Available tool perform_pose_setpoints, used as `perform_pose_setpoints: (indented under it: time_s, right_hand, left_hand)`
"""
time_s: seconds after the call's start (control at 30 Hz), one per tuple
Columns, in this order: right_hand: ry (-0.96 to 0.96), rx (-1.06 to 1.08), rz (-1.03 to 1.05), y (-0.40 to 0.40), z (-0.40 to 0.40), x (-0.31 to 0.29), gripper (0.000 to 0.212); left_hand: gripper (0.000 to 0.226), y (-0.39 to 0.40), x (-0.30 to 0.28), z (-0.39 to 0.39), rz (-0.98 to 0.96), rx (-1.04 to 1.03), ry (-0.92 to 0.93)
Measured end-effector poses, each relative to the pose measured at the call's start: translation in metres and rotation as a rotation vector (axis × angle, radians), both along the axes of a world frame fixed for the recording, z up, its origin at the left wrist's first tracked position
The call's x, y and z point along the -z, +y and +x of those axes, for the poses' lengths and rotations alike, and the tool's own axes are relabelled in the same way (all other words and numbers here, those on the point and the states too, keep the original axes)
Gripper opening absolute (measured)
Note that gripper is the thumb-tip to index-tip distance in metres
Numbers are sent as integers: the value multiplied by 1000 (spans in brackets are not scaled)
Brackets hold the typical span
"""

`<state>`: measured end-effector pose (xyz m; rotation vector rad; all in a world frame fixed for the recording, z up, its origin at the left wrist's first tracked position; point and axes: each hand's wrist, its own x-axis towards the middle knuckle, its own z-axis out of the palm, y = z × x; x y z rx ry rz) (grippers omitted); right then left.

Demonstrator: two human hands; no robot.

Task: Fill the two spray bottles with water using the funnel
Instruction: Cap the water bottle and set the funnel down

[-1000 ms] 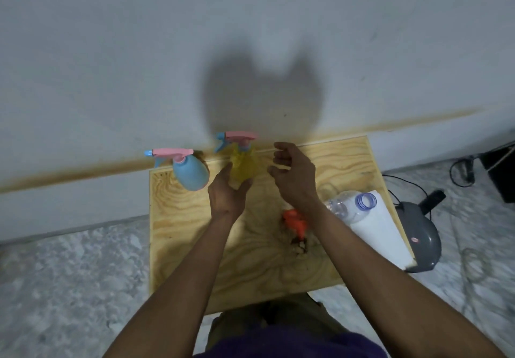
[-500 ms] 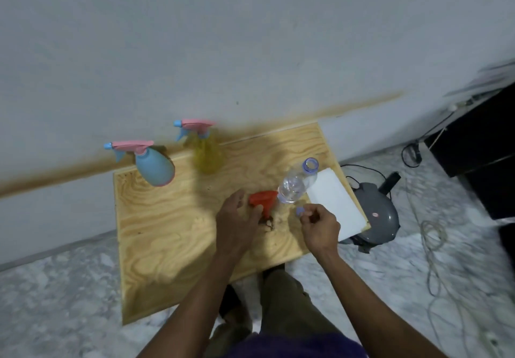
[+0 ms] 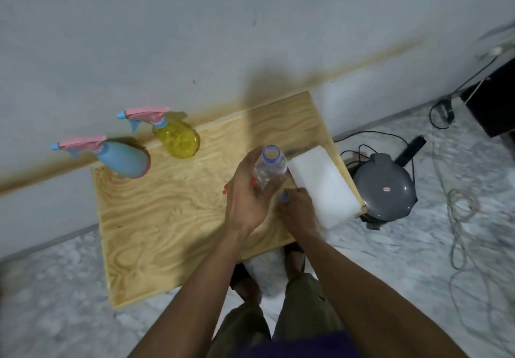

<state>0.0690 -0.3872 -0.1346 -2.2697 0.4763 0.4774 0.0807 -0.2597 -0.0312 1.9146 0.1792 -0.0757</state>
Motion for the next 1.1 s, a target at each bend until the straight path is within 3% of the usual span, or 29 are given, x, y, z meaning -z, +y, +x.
perform_pose_setpoints:
  time_s: [0.23, 0.5, 0.63, 0.8, 0.93, 1.1]
  right_hand:
    - [-52, -149, -52, -13, 4, 6, 16]
    - [-398, 132, 288, -60, 33, -100, 27]
    - [-531, -152, 425, -58, 64, -156, 28]
    - [-603, -626, 252, -52, 82, -157, 35]
    - [-579, -732, 210, -52, 78, -149, 35]
    - [-585, -674, 240, -54, 77, -149, 41]
  left_hand:
    - [50, -23, 4, -6, -76, -183, -24]
    - [52, -46, 10, -10, -59, -288, -83]
    - [55, -55, 12, -7, -69, -303, -102]
    - [60, -55, 13, -9, -50, -298, -121]
    - [54, -53, 16, -10, 1, -309, -169]
    - [60, -56, 20, -10, -52, -304, -172]
